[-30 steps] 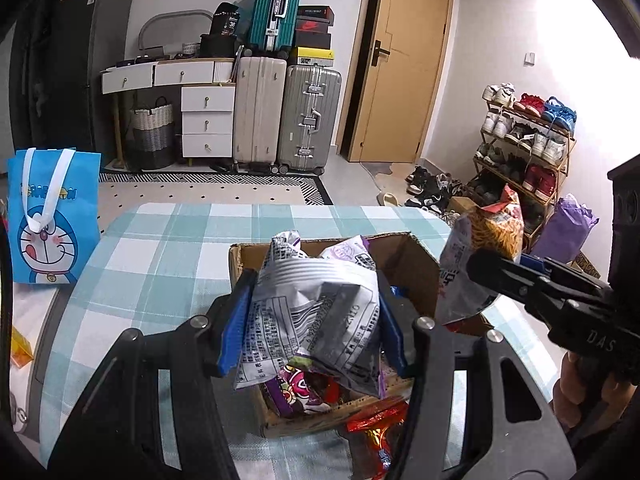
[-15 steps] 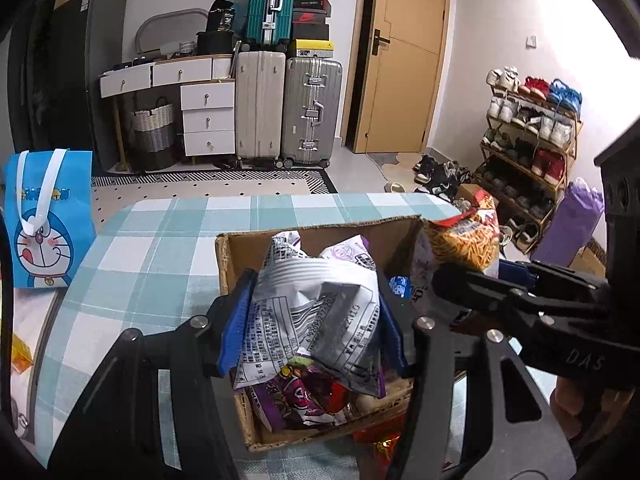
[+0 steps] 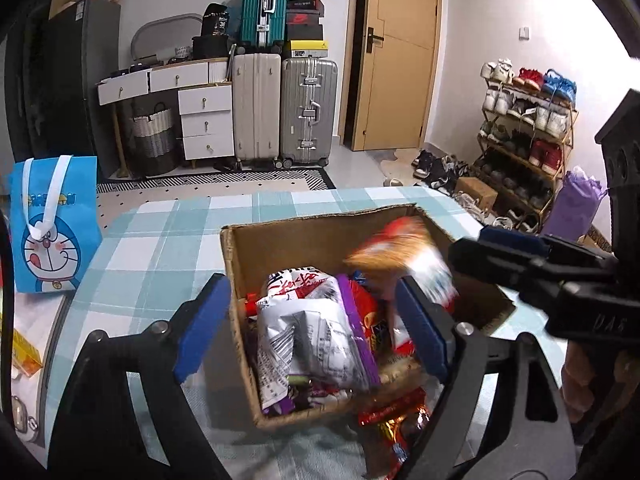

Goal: Organize snacks
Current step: 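Lift both bags over the box and open both tools to release them inside, then move both open tools toward the two red cookie packs on the table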

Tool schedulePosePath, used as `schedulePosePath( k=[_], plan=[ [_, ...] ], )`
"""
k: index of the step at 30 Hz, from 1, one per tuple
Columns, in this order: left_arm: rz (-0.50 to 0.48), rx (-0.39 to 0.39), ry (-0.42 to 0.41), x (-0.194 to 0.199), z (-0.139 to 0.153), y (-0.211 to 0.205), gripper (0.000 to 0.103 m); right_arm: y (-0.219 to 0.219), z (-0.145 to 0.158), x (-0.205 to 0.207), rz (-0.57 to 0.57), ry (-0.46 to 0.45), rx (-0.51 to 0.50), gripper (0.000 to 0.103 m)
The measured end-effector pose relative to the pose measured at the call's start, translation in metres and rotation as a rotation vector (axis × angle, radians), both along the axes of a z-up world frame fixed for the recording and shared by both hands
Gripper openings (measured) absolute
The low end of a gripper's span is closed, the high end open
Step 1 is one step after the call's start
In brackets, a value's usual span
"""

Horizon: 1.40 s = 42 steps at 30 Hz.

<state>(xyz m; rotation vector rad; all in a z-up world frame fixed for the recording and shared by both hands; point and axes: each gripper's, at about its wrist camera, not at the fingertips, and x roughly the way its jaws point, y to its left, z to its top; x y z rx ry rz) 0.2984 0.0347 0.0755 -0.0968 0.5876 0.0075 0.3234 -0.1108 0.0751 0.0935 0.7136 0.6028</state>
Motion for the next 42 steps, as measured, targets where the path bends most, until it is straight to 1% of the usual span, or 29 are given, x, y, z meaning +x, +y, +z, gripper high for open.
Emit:
schedulePosePath(
  k=[1, 2, 3, 4, 5, 6, 7, 9, 16, 19, 26, 28, 32, 34, 37, 42],
  plan=[
    [0.001, -0.007, 0.004, -0.004, 0.002, 0.003, 0.086, -0.002, 0.004, -0.003, -0.005, -0.012, 0.003, 0.073],
    [0.006, -0.019, 0.007, -0.008, 0.002, 0.005, 0.088, -0.005, 0.008, -0.006, -0.015, -0.028, 0.002, 0.074],
    [0.010, -0.024, 0.009, -0.014, 0.003, 0.008, 0.094, -0.008, 0.011, -0.009, -0.022, -0.037, 0.001, 0.077],
    [0.017, -0.028, 0.013, -0.018, 0.004, 0.011, 0.100, -0.011, 0.014, -0.012, -0.026, -0.047, 0.001, 0.085],
    [0.023, -0.030, 0.011, -0.024, 0.004, 0.013, 0.102, -0.014, 0.018, -0.016, -0.032, -0.059, 0.003, 0.090],
    [0.025, -0.031, 0.006, -0.031, 0.005, 0.014, 0.102, -0.018, 0.020, -0.020, -0.036, -0.064, 0.006, 0.097],
    [0.024, -0.031, 0.003, -0.039, 0.005, 0.016, 0.102, -0.021, 0.022, -0.024, -0.037, -0.066, 0.009, 0.101],
    [0.024, -0.032, 0.009, -0.050, 0.005, 0.018, 0.102, -0.027, 0.023, -0.032, -0.028, -0.061, 0.010, 0.102],
    [0.023, 0.000, 0.030, -0.093, -0.001, 0.015, 0.102, -0.038, 0.013, -0.061, -0.034, -0.025, -0.061, 0.102],
    [0.019, 0.014, 0.047, -0.110, -0.009, 0.010, 0.102, -0.041, 0.003, -0.077, -0.017, 0.001, -0.078, 0.102],
    [-0.001, 0.005, 0.089, -0.135, -0.032, 0.004, 0.102, -0.037, -0.029, -0.109, 0.028, 0.052, -0.167, 0.102],
    [0.000, 0.005, 0.099, -0.140, -0.038, 0.003, 0.102, -0.036, -0.038, -0.116, 0.033, 0.062, -0.201, 0.102],
    [0.002, 0.000, 0.116, -0.149, -0.052, 0.003, 0.102, -0.033, -0.050, -0.125, 0.056, 0.090, -0.231, 0.102],
    [-0.005, 0.011, 0.134, -0.149, -0.057, 0.003, 0.102, -0.032, -0.054, -0.128, 0.062, 0.096, -0.245, 0.102],
    [-0.004, 0.019, 0.137, -0.150, -0.059, 0.004, 0.102, -0.027, -0.060, -0.131, 0.090, 0.124, -0.255, 0.102],
    [-0.002, 0.006, 0.152, -0.149, -0.060, 0.005, 0.102, -0.015, -0.066, -0.136, 0.140, 0.143, -0.277, 0.102]
  ],
)
